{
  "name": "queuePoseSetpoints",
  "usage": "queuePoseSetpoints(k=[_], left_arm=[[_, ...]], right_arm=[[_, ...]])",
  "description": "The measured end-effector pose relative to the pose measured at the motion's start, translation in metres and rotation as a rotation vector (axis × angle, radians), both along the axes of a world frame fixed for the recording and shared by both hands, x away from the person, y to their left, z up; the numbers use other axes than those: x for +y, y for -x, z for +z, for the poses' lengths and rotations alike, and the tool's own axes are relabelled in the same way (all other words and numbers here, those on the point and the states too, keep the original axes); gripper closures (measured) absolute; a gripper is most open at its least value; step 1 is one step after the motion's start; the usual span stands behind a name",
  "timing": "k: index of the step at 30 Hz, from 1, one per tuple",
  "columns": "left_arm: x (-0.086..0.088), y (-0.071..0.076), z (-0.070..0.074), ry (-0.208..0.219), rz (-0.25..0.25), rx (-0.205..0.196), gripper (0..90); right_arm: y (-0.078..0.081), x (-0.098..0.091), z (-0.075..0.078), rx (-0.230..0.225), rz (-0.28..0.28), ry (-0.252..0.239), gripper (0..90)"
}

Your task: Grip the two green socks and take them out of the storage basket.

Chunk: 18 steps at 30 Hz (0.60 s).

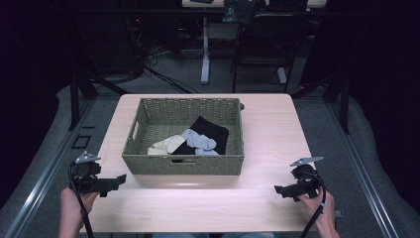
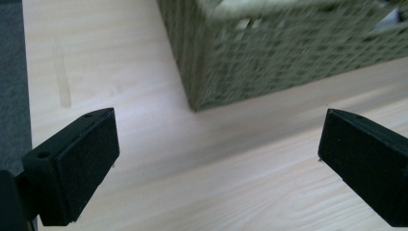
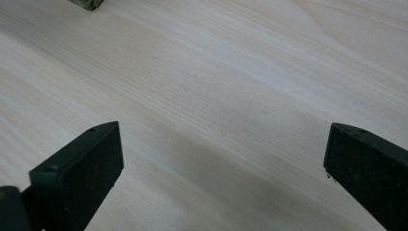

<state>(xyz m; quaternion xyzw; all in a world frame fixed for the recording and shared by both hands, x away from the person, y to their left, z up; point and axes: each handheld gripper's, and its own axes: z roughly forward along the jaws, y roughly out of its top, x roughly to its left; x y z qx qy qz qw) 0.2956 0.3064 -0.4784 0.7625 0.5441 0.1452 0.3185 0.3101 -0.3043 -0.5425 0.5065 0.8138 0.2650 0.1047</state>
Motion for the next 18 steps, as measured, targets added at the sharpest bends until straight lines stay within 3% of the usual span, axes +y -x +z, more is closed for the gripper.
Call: queuePoseSetpoints(k=[4,5,7,11,12,13,17,18], left_arm=[[-0.010,-0.012,0.027,-0.005,-0.028,-0.035,0.6],[-0.010,-0.012,0.027,-0.005,-0.028,-0.035,0.5],[-0.020,-0.025,0.043,-0.026,-0.043,-0.063,0.6],[-0.035,-0.047,0.056,-0.042,-0.072,-0.052,0.6],[-0.035,-0.047,0.056,-0.042,-0.072,-0.052,0.6],[-0.043,-0.058,0.059,-0.044,-0.084,-0.043,0.6],[-0.055,-0.075,0.064,-0.058,-0.100,-0.030,0.6],[-0.063,-0.085,0.066,-0.063,-0.113,-0.017,0.6]], right_arm=[[-0.001,0.000,-0.001,0.005,0.003,-0.012,0.0],[-0.001,0.000,-0.001,0.005,0.003,-0.012,0.0],[-0.001,-0.001,-0.001,0.004,0.001,-0.006,0.0],[0.000,-0.002,0.000,0.006,0.001,-0.001,0.0],[0.000,-0.002,0.000,0.005,0.000,0.000,0.0],[0.000,-0.003,0.000,0.005,0.000,-0.001,0.0],[0.000,-0.004,0.000,0.007,0.000,0.000,0.0],[0.000,-0.004,0.000,0.007,-0.003,-0.003,0.0]])
